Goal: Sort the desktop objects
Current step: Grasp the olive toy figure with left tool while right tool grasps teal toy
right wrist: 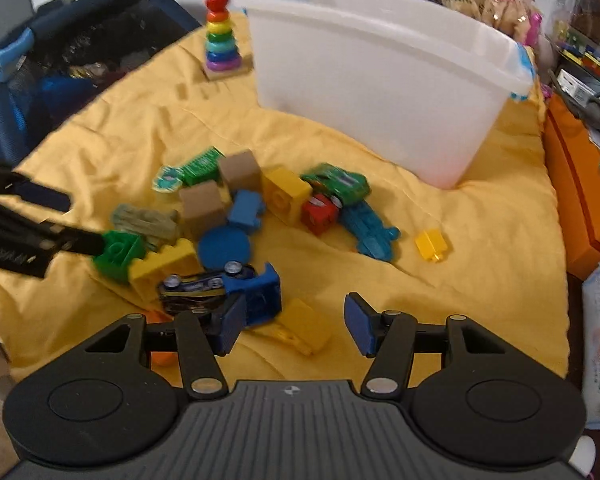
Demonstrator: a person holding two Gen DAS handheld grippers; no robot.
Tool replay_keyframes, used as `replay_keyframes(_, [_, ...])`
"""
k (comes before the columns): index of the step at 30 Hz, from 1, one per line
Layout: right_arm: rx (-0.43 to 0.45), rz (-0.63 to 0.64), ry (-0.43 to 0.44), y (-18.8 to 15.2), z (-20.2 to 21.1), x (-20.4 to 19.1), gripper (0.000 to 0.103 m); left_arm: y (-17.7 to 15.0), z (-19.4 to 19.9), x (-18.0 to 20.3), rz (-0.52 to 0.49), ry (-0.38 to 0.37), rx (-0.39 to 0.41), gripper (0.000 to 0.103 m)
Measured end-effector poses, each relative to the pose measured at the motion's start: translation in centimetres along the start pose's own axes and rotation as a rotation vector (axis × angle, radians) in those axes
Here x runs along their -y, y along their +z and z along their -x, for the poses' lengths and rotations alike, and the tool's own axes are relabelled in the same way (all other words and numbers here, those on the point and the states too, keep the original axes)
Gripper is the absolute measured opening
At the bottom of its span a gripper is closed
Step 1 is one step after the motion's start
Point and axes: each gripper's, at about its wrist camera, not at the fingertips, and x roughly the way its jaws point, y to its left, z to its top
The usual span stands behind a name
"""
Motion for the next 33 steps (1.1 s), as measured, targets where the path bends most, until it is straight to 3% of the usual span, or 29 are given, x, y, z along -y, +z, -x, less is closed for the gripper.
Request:
replay_keyframes(4, [0.02, 0.042, 0.02, 0.0, 0.5, -0.6, 0.057, 1.2, -1.4, 1.2, -0.168, 0.0, -0.016, 0.053])
replay_keyframes(7, [0.037, 0.039, 0.014, 0.2, 0.7, -0.3, 0.057, 1.8, -2.4, 1.5, -0.224, -0.078, -0.04, 0.046])
replay_keyframes(10, [0.058, 0.014, -0.009, 0.8, 0.7, 0.8, 0.058, 2.2, -2.6, 2.0, -0.27, -0.106, -0.053, 0.044])
replay_keyframes(13, [0.079, -0.005, -0.024, 1.6, -0.2, 2.4, 0.059, 1.9, -2.8, 2.6, -0.286, -0.107, -0.052, 0.044])
replay_keyframes(17, [0.08, 0.06, -0.054, 2.6, -3.2, 3.7, 0.057, 1.7, -2.4, 2.4, -0.223, -0.093, -0.051, 0.038])
replay_keyframes(20, [0.054, 0.121, -0.057, 3.0, -5.1, 3.9, 0.046, 1.0, -1.5, 2.4, -0.161, -0.09, -0.047, 0.038])
replay_keyframes(24, [0.037, 0.124, -0.06, 3.2, -6.6, 4.5, 0.041, 0.3, -0.6, 2.9, -0.132, -0.1, -0.045, 0.038])
replay_keyframes(26, [0.022, 0.099, -0.029, 3.3, -6.5, 4.6, 0.029, 0.4, -0.5, 3.0, -0.148, -0.119, -0.044, 0.038])
replay_keyframes(28, [0.011, 0.116, -0.019, 3.2, -6.3, 4.1, 0.023, 1.0, -0.5, 2.7, -0.193, -0.123, -0.036, 0.039])
replay_keyframes(33, [0.006, 0.09, 0.014, 2.4, -5.6, 3.7, 0.023, 3.1, -1.8, 2.3, -0.388, -0.082, -0.075, 0.039])
